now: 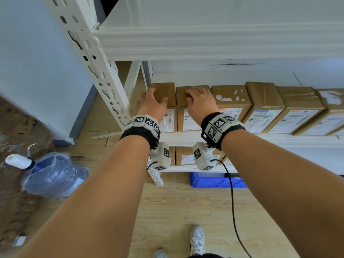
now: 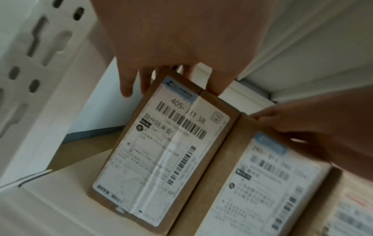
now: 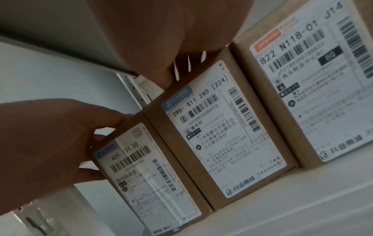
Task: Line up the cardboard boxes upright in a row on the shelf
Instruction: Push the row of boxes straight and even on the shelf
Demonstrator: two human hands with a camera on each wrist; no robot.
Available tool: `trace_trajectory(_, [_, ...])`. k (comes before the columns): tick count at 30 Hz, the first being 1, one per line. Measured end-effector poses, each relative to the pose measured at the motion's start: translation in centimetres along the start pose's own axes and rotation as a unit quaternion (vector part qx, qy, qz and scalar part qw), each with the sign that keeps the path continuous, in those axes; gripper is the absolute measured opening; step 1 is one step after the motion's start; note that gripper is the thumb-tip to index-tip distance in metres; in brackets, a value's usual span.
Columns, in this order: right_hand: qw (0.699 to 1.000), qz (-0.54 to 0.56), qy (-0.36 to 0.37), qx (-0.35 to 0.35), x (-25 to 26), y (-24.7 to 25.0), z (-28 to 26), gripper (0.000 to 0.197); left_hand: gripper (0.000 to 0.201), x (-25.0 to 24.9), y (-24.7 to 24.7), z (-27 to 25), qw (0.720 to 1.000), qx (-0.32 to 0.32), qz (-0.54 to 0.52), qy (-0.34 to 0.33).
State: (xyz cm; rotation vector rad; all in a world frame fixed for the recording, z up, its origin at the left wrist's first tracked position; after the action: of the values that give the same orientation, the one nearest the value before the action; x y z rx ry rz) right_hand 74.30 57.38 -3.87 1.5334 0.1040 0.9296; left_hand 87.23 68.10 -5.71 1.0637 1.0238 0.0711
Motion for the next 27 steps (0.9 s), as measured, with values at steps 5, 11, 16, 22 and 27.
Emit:
trace_trajectory(5, [0.998,0.062,-0.027,0.015,-0.6,2.0,0.2,0.036,0.045,-1.7,-0.1,-0.1,0.982,-0.021,0.176,-0.067])
trace_trajectory(11, [0.994,0.067,-0.078,-0.033,-4.5,5.4,0.6,0.037,0.046,-3.9,-0.4,-0.6,0.979,-0.013,0.19,-0.078])
trace_trajectory(16, [0.993,0.002,-0.114,0.013,-7.7,5.9,1.0,0.042,0.054,-6.2,-2.6,-1.3,0.975,0.05,0.198,-0.083])
trace_trajectory(22, [0.996,-0.016,-0.083,0.031,-8.7,4.8,0.9,0.041,0.055,-6.4,-3.3,-1.4,0.964,0.076,0.244,-0.07])
trace_trajectory(27, [0.997,-0.011,-0.076,0.021,-8.5,4.6,1.0,0.041,0.05,-6.5,-3.2,-1.5,0.964,0.072,0.246,-0.077])
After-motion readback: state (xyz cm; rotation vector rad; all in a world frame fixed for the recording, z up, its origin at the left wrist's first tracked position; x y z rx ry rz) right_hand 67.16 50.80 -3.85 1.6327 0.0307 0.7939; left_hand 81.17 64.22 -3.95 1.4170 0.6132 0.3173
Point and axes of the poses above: each hand's wrist, its own z-axis towards the middle knuckle, its own y-axis out of the back of the hand, x = y × z, the point moved 3 cm from there along z, towards the middle knuckle, and after that the axes turned 14 degrees about -y, right-handed, at the moved point
